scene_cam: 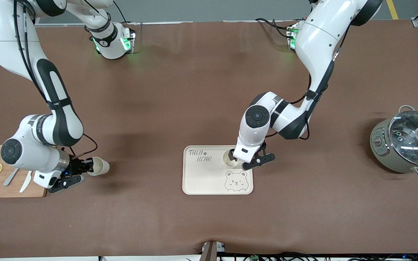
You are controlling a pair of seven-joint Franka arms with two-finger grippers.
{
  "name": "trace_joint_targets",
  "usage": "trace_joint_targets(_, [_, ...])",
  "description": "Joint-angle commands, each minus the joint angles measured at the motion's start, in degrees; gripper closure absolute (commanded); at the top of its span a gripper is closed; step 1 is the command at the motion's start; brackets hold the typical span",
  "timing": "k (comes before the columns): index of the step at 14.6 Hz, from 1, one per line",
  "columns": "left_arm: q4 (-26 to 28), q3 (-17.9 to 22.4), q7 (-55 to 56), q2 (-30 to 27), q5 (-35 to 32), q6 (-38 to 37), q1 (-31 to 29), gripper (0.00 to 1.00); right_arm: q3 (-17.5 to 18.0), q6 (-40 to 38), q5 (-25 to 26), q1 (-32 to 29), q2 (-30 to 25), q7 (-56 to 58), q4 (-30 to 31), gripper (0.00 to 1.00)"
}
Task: Place white IKEA cup upright on tray with both arms
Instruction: 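Lower the cup onto the tray with the left gripper while the right gripper lifts, then open and raise the left gripper while the right gripper carries the cup toward the tray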
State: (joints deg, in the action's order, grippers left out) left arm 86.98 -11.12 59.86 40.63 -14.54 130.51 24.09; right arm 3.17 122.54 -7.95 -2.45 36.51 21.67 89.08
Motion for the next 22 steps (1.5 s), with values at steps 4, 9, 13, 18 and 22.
trace_joint_targets(4, [0.4,-0.4,1.0,-3.9,-0.8,-3.6,-0.6,0.00,3.0,-5.1,-2.3,2.0,-1.0,-16.2,-4.2,1.00])
trace_joint_targets(9, [0.3,-0.5,-6.2,-8.1,1.9,-6.3,-5.3,0.00,3.0,-5.1,-2.2,11.3,-3.0,-39.6,-6.6,1.00])
trace_joint_targets(13, [0.4,-0.5,-16.9,-9.8,4.2,-7.6,-11.3,0.00,2.8,-4.8,-1.7,17.6,-2.2,-52.2,-10.6,1.00])
trace_joint_targets(18, [0.4,-0.6,-30.0,-11.3,4.3,-9.1,-18.9,0.00,2.2,-3.3,1.7,23.6,1.7,-61.1,-14.7,1.00])
trace_joint_targets(22, [0.6,-0.5,-40.1,-13.7,6.4,-11.7,-23.5,0.00,2.2,1.7,4.0,27.1,4.7,-68.4,-15.8,1.00])
